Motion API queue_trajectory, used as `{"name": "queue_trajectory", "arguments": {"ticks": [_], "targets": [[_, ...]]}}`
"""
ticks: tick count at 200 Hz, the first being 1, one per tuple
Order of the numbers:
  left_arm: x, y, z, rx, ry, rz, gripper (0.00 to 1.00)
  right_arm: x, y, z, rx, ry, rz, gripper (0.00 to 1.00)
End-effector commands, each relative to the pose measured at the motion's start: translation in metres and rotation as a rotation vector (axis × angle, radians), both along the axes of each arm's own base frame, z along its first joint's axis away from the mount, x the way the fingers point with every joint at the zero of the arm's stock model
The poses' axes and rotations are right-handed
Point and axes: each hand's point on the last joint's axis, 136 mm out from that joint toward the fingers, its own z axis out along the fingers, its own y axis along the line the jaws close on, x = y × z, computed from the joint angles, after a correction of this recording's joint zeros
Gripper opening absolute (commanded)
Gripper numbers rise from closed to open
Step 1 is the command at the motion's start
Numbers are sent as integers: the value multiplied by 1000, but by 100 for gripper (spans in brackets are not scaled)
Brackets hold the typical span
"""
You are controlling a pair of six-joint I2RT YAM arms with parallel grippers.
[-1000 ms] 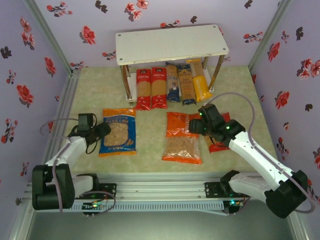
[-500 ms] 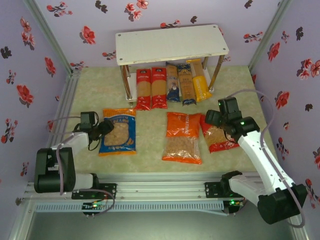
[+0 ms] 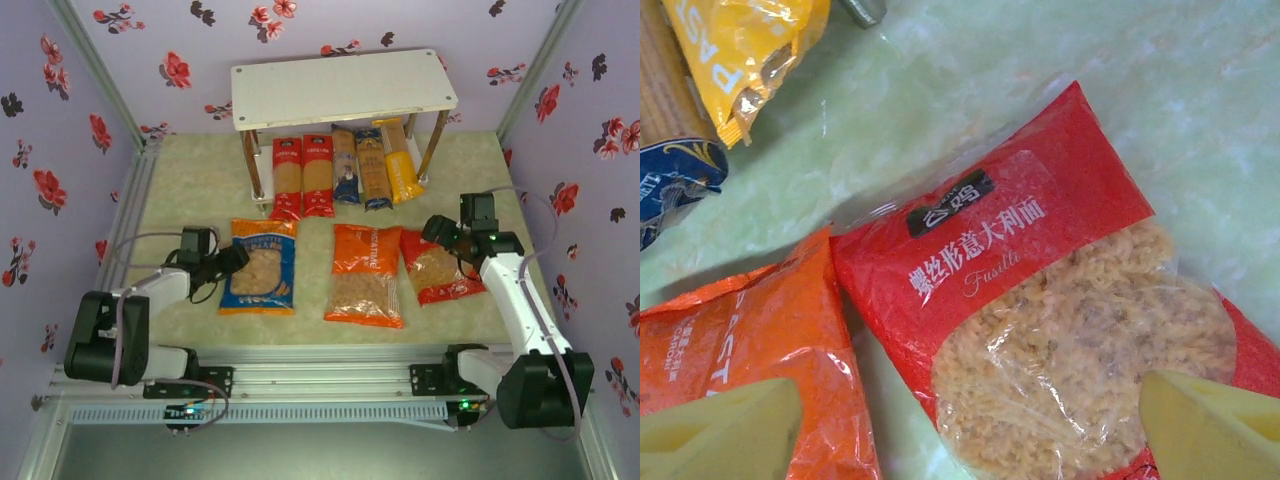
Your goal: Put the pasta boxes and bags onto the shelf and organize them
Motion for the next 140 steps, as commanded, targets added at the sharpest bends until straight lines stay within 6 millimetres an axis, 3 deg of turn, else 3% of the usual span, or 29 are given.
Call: {"name": "queue_trajectory", "arguments": {"ticks": [1, 50, 74, 140], "targets": [[-34, 1, -15, -5, 110, -1, 60, 1, -6, -15, 34, 14, -42, 89], [-40, 2, -6, -3, 86, -10, 65, 1, -29, -64, 52, 118, -117, 89], [-38, -1, 0, -8, 80, -34, 68, 2, -34, -79, 58, 162, -131, 89], [-41, 6, 32, 71, 35, -86, 66, -1, 3, -100, 247, 198, -38, 80]]}}
